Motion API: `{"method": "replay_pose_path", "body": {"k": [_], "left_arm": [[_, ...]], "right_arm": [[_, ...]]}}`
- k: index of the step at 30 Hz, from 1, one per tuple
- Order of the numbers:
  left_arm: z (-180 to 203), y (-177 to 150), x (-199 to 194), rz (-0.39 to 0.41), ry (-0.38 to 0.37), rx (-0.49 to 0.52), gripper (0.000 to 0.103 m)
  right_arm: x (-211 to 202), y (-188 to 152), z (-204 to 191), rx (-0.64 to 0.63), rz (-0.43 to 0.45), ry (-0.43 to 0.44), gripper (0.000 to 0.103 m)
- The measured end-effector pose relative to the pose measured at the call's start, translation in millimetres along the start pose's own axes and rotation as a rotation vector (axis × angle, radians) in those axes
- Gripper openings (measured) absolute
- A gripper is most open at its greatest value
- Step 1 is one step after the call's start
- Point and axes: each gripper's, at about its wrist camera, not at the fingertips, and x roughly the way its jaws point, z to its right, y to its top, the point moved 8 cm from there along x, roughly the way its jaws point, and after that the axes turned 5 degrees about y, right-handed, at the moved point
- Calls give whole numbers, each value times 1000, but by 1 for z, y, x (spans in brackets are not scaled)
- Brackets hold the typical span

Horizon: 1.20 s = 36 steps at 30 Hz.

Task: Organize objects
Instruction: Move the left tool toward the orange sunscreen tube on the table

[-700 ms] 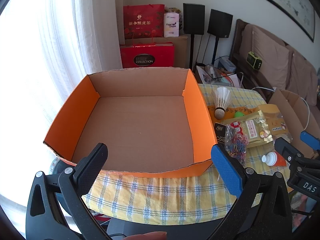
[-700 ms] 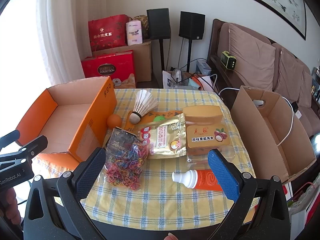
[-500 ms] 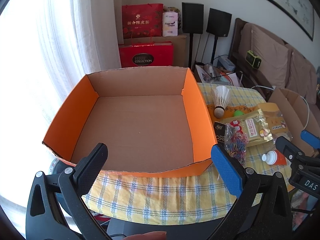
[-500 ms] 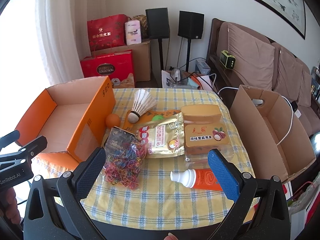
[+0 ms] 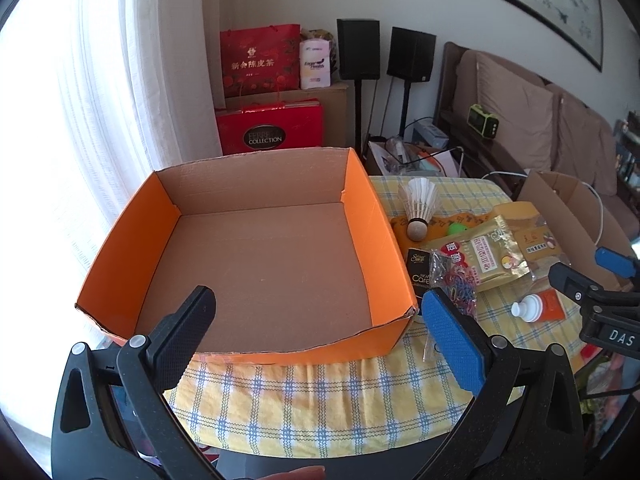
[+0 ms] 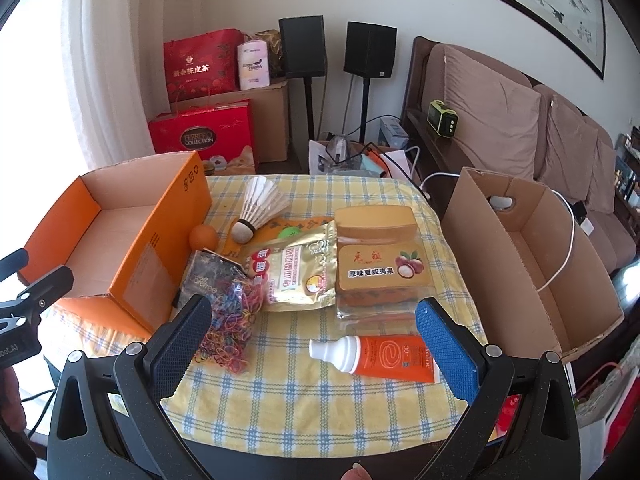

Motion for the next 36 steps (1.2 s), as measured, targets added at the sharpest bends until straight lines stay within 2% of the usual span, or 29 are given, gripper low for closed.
{"method": "replay_pose_path", "body": {"k": [5, 10, 17, 26, 30, 36], "left_arm": [[4, -6, 5, -35, -73, -13, 102], [16, -16, 8, -56, -117, 2, 97], [36, -28, 8, -67, -182, 41, 96], [56, -31, 0, -54, -245, 69, 94], [68, -30, -13, -36, -323, 76, 94], [105, -29, -22, -27, -384, 182, 94]], "right_arm": [[0, -8, 26, 53, -13, 3, 103], [0, -18, 58, 95, -26, -41, 103], [3, -39, 94, 108, -47, -85, 103], [21, -60, 105, 113, -103, -78, 103], [21, -62, 104, 111, -106, -76, 103], [14, -60, 103, 123, -96, -44, 103]]}}
